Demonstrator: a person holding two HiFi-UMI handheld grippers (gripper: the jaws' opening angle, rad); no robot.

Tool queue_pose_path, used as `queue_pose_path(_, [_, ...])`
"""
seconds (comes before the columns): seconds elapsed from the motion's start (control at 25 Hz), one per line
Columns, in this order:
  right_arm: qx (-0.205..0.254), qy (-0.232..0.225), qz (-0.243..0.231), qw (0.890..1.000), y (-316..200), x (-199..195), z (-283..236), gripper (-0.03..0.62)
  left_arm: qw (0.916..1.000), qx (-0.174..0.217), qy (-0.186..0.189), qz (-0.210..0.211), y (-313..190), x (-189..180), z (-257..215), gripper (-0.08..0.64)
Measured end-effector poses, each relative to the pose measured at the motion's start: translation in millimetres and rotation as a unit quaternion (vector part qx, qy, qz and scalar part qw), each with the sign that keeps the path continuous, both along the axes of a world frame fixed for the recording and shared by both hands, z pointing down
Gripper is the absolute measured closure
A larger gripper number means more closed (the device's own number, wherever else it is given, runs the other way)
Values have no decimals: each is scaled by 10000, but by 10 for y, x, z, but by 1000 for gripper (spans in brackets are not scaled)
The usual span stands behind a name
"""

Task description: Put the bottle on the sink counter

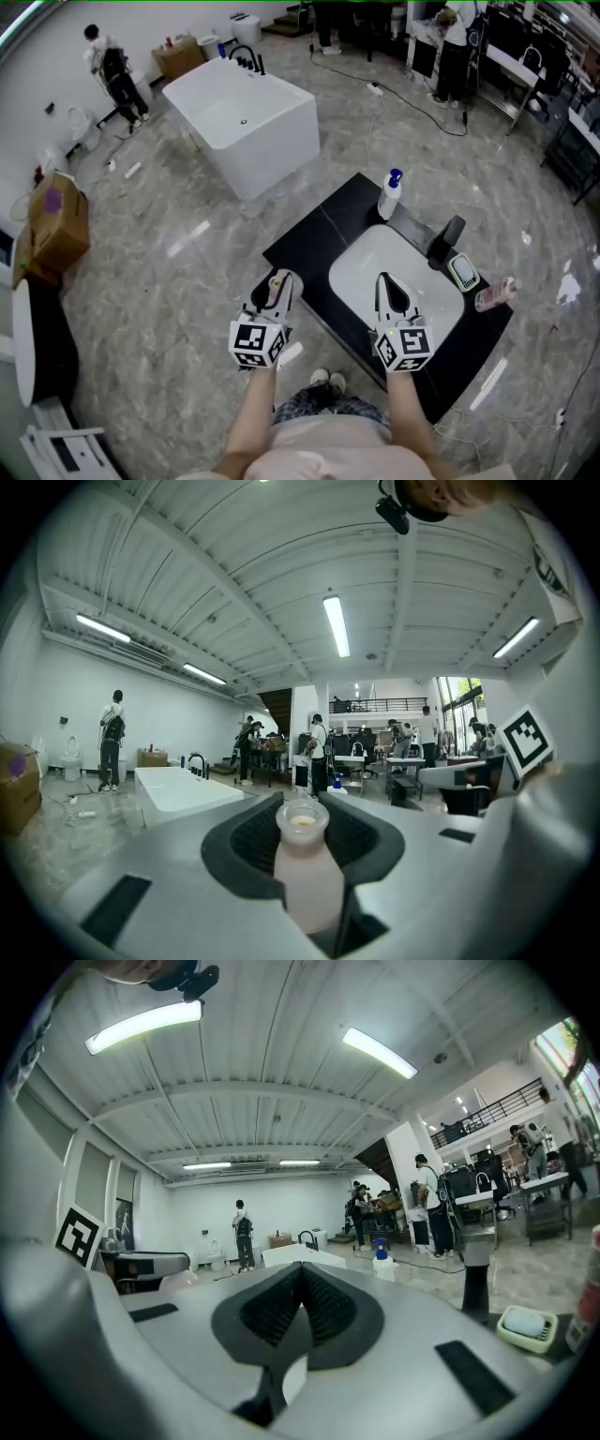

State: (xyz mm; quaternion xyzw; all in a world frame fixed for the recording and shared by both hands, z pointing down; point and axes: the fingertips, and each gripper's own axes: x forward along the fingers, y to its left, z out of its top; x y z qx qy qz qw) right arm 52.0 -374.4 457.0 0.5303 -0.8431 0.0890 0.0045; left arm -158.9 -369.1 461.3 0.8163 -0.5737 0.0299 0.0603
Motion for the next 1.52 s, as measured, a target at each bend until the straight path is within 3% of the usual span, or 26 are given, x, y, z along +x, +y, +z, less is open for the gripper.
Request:
queue_pose_path(0.76, [160,444,-1005,9938,-1567,-1212,-113,577,9998,195,-75,76,-1542,-237,-7,426])
queue_pose_path(1.16, [-266,731,-1533,9851,-1900,-1893,825,577,9994,-220,-256,-74,-1753,-553,888,426])
queue_pose_path(1.52, [-652,956,-1650,9795,-1882,-2046,1534,577,9977,-587,-309,-103,-1728,-615,1674,426])
